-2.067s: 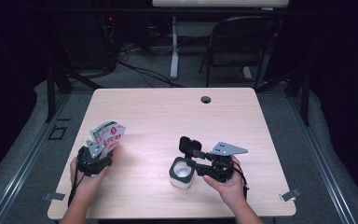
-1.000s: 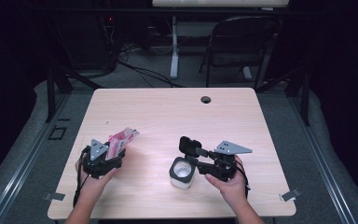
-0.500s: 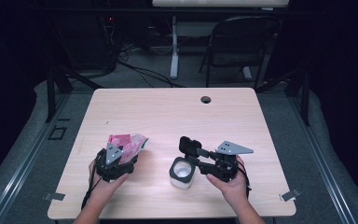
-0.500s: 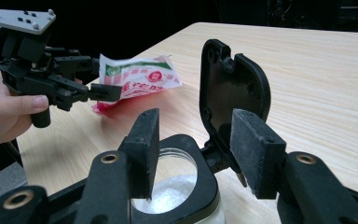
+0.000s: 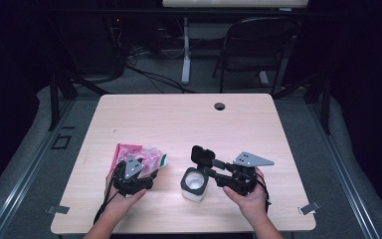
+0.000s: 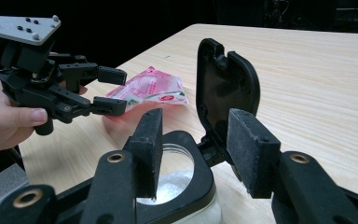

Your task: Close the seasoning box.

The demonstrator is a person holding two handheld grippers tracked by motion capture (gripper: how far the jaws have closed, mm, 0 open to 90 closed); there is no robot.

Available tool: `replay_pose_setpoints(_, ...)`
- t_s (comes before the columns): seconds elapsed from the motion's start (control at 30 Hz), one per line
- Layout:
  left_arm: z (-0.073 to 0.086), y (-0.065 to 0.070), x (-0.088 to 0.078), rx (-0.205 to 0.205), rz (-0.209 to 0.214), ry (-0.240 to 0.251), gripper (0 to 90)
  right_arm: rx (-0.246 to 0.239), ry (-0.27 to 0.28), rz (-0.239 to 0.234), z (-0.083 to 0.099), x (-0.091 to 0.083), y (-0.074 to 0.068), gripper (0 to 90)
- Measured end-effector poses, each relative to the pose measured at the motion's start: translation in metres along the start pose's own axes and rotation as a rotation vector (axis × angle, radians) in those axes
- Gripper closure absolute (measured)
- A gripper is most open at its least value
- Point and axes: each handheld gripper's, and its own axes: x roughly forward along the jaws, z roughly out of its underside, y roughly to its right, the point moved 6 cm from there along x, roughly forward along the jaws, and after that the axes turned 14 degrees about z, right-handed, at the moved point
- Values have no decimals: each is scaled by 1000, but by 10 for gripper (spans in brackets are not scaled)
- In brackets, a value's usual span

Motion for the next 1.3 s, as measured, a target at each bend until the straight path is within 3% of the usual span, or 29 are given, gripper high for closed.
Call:
replay_pose_setpoints(0.3,-8,7,0,-17,39,11,337,2,1,24,0,-5,5,594)
replay_pose_setpoints(0.5,-16,14,2,-17,76,23,351,38,9,26,1,-12,9,606)
replay_pose_setpoints(0.7,-22,22,5,-10,118,29,367,48,20,64,2,-19,18,633)
replay_pose_setpoints(1.1,-29,23,-1,-24,132,53,393,57,19,102,0,-25,29,715)
replay_pose_setpoints(1.3,-34,22,-12,-28,114,74,406,69,19,113,-2,-22,36,762)
